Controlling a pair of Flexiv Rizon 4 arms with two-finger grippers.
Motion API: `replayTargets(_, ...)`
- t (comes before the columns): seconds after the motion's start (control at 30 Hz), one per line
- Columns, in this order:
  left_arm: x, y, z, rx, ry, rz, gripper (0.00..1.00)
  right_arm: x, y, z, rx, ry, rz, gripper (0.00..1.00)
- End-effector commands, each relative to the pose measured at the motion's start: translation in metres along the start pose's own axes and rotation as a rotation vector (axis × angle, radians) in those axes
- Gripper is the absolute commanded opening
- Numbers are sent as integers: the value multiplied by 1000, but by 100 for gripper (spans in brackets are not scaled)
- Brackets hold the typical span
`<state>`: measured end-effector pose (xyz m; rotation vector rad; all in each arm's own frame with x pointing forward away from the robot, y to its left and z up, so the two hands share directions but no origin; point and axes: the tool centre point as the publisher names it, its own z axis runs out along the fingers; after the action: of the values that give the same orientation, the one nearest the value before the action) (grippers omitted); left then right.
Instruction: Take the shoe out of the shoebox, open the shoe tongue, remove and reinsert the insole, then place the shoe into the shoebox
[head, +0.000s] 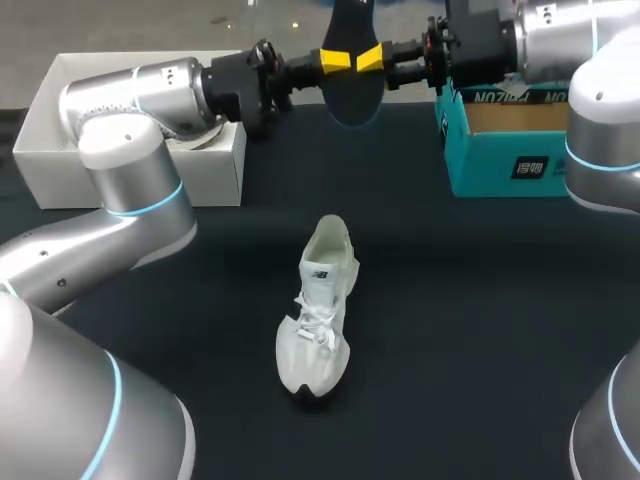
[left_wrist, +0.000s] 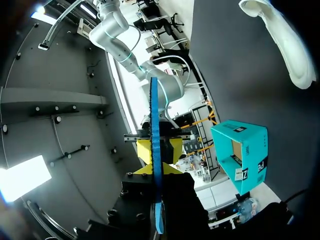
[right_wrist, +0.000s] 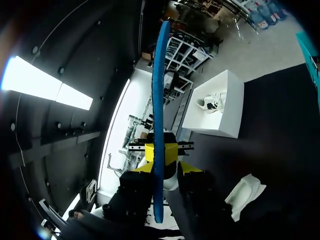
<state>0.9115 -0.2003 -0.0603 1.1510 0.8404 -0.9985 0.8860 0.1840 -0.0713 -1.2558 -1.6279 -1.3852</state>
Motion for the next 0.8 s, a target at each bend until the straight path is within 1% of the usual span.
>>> replayTargets(0.03, 1, -2, 2, -4, -3, 3, 0, -1, -2, 4, -14, 4, 4, 23)
replayTargets(0.1, 2, -3, 2, -5, -3, 2, 0, -1, -2, 4, -16, 5, 6, 20)
replayTargets(0.13, 2, -3, 2, -6, -2, 2, 0, -1, -2, 4, -17, 5, 7, 14)
replayTargets(0.17, 2, -4, 2, -5, -1, 3, 0, -1, -2, 4, -21, 5, 8, 1)
replayTargets(0.27, 2, -5, 1, 0, 6, 8, 0, -1, -3, 3, -23, 8, 9, 0)
replayTargets(0.3, 2, -5, 0, 3, 9, 13, 26, -1, -3, 3, -26, 12, 10, 0)
replayTargets(0.33, 1, -5, -1, 7, 14, 20, 99, -1, -3, 2, -30, 21, 10, 0)
replayTargets(0.4, -1, -4, -5, 18, 15, 31, 100, 1, -3, 1, -41, 33, 7, 0)
replayTargets(0.47, -4, -5, -14, 42, 26, 37, 100, 1, -4, -1, -52, 41, 2, 0)
replayTargets(0.57, -6, -7, -39, 98, 66, 20, 100, 2, -5, -4, -59, 48, -9, 0)
replayTargets(0.63, -7, -9, -58, 141, 105, -33, 100, 1, -7, -5, -60, 47, -12, 0)
replayTargets(0.7, -8, -12, -76, 151, 136, -88, 100, 1, -8, -7, -59, 46, -14, 0)
replayTargets(0.8, -10, -22, -107, 188, 206, -189, 100, 0, -10, -8, -55, 44, -18, 0)
